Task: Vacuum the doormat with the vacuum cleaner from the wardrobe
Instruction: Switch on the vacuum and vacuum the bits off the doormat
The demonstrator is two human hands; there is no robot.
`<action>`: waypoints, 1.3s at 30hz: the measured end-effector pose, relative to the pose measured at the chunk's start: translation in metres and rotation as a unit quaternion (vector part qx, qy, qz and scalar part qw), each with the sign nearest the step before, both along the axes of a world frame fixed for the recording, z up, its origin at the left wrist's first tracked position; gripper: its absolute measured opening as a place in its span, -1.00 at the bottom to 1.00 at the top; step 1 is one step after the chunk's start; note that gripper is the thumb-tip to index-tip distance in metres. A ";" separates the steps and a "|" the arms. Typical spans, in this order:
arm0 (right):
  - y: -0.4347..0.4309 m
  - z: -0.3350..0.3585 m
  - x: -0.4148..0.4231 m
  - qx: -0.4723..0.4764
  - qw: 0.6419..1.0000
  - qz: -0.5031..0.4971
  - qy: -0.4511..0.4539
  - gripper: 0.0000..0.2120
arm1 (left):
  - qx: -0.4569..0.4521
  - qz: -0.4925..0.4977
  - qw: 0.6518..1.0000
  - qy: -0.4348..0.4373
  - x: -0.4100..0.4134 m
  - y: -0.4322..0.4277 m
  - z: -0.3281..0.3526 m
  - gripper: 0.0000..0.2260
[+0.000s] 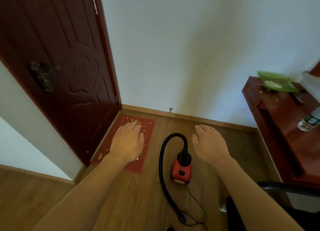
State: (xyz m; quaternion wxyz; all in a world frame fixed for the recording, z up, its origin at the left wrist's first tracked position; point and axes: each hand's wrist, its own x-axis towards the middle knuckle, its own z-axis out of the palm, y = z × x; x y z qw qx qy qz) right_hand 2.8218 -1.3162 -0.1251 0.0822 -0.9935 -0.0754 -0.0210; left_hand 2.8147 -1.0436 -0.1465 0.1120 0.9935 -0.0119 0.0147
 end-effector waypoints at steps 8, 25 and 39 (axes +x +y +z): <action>-0.009 -0.018 0.093 -0.029 0.997 0.059 0.040 -0.59 | 0.022 0.045 0.998 0.035 0.071 -0.007 -0.016 -0.52; 0.011 -0.118 0.212 -0.070 0.982 0.128 0.124 -0.58 | 0.030 0.061 0.990 0.124 0.169 0.006 -0.115 -0.50; 0.035 -0.311 0.278 -0.109 0.950 0.178 0.232 -0.48 | 0.022 0.061 0.974 0.216 0.224 0.039 -0.314 -0.51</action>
